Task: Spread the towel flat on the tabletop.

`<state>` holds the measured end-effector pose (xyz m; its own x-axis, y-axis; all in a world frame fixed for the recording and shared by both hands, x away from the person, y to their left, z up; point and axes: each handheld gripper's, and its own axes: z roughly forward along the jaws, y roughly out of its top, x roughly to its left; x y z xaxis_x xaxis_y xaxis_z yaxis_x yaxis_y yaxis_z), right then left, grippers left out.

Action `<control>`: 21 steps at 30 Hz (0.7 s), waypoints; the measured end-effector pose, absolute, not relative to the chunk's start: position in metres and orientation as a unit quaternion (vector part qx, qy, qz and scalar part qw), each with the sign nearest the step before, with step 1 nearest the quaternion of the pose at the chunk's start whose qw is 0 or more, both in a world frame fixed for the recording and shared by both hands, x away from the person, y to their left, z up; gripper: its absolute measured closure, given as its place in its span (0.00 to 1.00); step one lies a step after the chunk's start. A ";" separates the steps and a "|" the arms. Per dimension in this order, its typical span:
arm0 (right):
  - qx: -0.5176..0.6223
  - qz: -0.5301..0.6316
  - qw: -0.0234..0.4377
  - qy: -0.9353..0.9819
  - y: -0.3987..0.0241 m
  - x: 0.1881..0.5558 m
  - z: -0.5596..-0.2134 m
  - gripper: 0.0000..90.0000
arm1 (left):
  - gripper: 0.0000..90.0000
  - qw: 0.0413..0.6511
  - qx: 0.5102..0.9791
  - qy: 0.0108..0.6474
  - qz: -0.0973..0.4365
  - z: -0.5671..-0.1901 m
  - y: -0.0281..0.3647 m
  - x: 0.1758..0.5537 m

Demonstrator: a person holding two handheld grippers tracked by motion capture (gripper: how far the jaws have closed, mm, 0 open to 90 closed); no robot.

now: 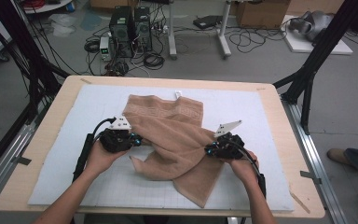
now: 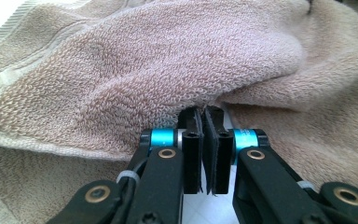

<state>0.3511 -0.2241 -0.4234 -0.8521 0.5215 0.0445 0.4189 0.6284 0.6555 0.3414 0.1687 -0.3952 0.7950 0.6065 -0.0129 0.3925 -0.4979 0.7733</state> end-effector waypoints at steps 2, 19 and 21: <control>0.261 0.345 0.075 0.898 -0.225 0.351 -0.423 0.91 | 0.96 0.412 0.855 0.289 0.128 -0.392 0.174 0.339; 0.202 0.383 0.083 0.898 -0.211 0.325 -0.384 0.92 | 0.96 0.452 0.819 0.318 0.156 -0.363 0.223 0.327; 0.204 0.372 0.094 0.901 -0.206 0.331 -0.383 0.92 | 0.96 0.439 0.817 0.337 0.160 -0.371 0.220 0.342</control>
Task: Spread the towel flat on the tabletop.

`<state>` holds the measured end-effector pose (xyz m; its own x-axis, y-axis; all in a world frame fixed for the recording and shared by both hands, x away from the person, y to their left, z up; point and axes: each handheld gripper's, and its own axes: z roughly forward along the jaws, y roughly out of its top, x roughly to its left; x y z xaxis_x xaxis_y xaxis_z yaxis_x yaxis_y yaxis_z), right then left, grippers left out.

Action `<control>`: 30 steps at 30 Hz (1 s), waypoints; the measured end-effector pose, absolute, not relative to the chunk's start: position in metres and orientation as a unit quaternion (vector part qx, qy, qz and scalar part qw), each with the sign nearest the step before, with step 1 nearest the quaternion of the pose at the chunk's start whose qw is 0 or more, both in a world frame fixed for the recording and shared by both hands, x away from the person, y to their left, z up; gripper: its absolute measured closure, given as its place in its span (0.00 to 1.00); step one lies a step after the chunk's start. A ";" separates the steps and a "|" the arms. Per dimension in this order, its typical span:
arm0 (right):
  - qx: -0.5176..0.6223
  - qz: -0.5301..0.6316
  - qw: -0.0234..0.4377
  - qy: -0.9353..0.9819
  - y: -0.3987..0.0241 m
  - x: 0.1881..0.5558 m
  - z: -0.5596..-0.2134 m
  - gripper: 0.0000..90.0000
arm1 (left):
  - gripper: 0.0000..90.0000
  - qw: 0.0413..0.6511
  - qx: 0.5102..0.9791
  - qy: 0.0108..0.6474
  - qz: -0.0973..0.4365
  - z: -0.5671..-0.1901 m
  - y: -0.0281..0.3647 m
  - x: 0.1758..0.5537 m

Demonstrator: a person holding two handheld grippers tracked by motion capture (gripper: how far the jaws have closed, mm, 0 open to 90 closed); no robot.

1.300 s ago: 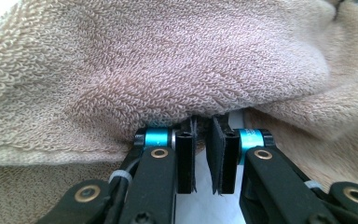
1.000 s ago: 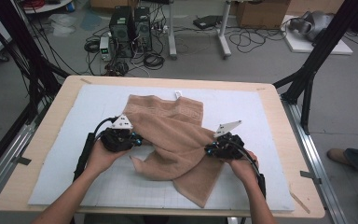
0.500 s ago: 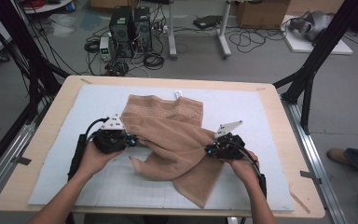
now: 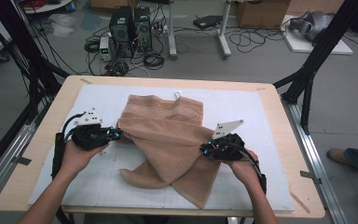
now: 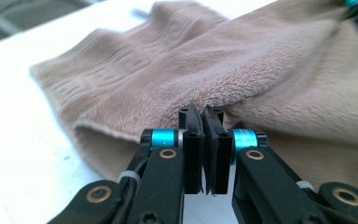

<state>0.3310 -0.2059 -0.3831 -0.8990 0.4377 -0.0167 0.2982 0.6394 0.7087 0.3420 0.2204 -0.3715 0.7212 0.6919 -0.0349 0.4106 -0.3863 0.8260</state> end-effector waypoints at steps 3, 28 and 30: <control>0.223 0.360 0.103 0.900 -0.203 0.347 -0.386 0.92 | 0.96 0.429 0.811 0.367 0.152 -0.384 0.212 0.367; 0.282 0.368 0.114 0.879 -0.240 0.344 -0.388 0.73 | 0.66 0.432 0.819 0.346 0.150 -0.382 0.199 0.352; 0.279 0.375 0.102 0.878 -0.245 0.336 -0.391 0.72 | 0.66 0.431 0.827 0.331 0.146 -0.384 0.192 0.346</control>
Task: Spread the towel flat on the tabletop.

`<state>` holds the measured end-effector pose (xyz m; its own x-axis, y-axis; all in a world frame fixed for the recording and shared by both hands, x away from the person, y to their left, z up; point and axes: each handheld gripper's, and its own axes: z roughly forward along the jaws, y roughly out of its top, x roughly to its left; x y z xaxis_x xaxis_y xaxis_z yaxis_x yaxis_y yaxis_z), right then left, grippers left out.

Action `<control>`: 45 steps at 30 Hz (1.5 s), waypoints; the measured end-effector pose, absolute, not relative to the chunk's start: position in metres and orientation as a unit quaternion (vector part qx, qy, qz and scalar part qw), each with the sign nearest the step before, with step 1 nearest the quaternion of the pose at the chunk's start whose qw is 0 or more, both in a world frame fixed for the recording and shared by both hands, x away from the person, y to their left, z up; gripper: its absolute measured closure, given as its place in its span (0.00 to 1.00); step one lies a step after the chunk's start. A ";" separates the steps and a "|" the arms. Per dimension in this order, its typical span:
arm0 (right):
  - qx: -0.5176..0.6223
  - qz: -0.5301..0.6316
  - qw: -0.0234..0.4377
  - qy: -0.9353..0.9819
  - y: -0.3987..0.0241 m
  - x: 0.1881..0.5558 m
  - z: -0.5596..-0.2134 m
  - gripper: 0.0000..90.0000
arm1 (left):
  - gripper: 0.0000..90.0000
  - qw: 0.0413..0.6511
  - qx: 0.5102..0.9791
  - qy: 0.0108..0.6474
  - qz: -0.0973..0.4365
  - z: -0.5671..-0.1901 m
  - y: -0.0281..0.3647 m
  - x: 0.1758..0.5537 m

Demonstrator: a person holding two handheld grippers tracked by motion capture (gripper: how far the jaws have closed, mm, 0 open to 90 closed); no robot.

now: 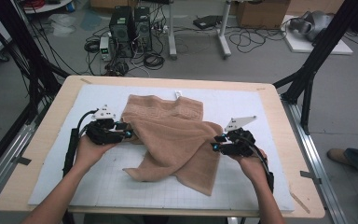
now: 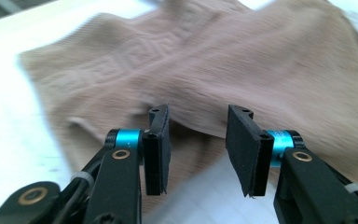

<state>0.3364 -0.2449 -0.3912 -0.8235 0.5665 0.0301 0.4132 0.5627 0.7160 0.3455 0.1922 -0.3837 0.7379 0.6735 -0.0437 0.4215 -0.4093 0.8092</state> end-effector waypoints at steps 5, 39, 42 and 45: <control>0.267 0.360 0.072 0.891 -0.239 0.327 -0.415 0.70 | 0.71 0.407 0.857 0.295 0.115 -0.403 0.159 0.341; 0.206 0.366 0.033 0.907 -0.214 0.301 -0.418 0.95 | 0.96 0.406 0.852 0.304 0.132 -0.408 0.207 0.287; 0.200 0.364 0.045 0.908 -0.215 0.300 -0.406 0.95 | 0.96 0.410 0.843 0.317 0.142 -0.403 0.211 0.297; 0.200 0.364 0.064 0.907 -0.215 0.310 -0.392 0.95 | 0.96 0.410 0.836 0.327 0.160 -0.398 0.208 0.315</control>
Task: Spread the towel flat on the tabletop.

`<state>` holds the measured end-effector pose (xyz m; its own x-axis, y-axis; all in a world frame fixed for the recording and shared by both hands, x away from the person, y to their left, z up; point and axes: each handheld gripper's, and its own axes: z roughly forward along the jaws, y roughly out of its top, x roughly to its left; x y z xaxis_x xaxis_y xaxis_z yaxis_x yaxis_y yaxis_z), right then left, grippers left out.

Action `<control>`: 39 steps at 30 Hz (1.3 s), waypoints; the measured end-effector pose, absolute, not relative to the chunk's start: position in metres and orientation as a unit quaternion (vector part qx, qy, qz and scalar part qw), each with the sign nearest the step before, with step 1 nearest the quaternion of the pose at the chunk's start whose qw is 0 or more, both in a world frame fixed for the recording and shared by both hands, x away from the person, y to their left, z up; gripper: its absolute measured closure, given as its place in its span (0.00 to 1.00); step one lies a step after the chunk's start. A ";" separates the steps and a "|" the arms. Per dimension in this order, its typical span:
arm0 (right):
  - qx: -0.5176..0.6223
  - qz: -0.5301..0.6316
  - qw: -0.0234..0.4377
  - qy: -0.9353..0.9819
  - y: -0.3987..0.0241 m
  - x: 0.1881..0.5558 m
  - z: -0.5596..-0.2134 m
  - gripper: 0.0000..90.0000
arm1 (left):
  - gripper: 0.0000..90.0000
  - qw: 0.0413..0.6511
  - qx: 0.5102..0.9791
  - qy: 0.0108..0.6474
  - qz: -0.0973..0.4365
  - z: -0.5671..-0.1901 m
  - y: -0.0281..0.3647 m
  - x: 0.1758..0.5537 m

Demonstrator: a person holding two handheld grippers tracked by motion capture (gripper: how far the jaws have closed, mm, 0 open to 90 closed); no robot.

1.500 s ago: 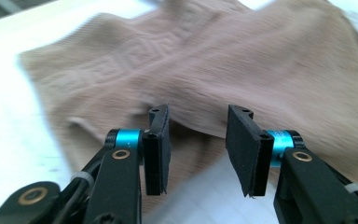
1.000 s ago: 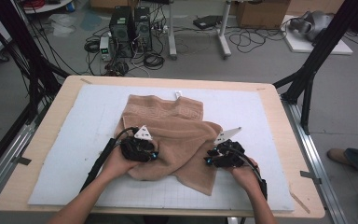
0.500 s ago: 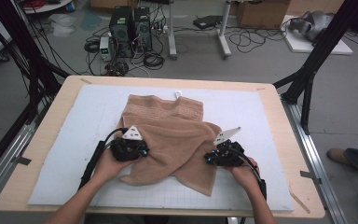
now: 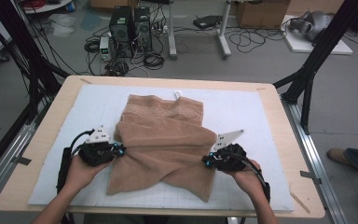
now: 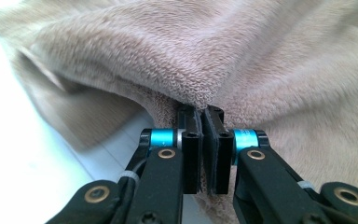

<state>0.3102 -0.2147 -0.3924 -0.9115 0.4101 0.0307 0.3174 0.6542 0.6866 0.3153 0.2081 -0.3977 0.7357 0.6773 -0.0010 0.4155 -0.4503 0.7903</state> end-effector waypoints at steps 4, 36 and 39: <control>0.216 0.363 0.083 0.903 -0.213 0.334 -0.382 0.95 | 0.95 0.410 0.821 0.354 0.181 -0.396 0.205 0.344; 0.230 0.340 0.055 0.910 -0.207 0.333 -0.430 0.86 | 0.80 0.357 0.868 0.318 0.133 -0.437 0.203 0.330; 0.232 0.337 0.064 0.910 -0.207 0.333 -0.431 0.93 | 0.90 0.357 0.870 0.312 0.133 -0.437 0.201 0.327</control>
